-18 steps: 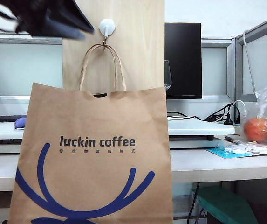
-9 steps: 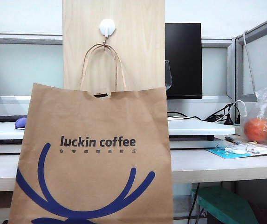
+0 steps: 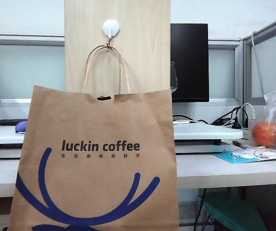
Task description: Pick up the paper bag and hang it on the hook.
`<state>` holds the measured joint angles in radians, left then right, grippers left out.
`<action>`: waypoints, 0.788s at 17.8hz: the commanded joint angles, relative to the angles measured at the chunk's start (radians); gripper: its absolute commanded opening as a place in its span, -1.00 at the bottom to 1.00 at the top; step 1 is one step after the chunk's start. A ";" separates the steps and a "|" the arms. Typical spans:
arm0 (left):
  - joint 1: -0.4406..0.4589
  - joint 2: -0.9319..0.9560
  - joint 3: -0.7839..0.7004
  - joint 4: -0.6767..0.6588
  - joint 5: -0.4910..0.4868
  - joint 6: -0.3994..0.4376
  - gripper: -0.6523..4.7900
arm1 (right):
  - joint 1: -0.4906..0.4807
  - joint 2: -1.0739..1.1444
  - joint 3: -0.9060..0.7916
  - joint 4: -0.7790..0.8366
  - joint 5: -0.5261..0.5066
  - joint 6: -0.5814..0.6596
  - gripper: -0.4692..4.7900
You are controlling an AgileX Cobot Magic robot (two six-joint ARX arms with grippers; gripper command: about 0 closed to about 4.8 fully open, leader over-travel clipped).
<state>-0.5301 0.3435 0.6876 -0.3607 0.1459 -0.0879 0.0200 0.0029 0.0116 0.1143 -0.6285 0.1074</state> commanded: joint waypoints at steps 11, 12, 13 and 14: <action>0.461 -0.129 -0.330 0.313 -0.258 0.107 -0.77 | -0.001 0.000 -0.006 0.017 0.002 0.000 -0.82; 0.480 -0.150 -0.381 0.370 -0.239 0.093 -0.77 | -0.001 0.000 -0.006 0.017 0.000 0.000 -0.82; 0.498 -0.198 -0.461 0.426 -0.238 0.079 -0.77 | 0.002 0.000 -0.006 0.016 0.002 0.000 -0.82; 0.507 -0.235 -0.509 0.443 -0.232 0.051 -0.77 | 0.001 0.000 -0.006 0.017 0.001 0.000 -0.82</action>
<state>-0.0303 0.1238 0.2008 0.0483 -0.0967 -0.0055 0.0204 0.0029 0.0116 0.1143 -0.6281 0.1070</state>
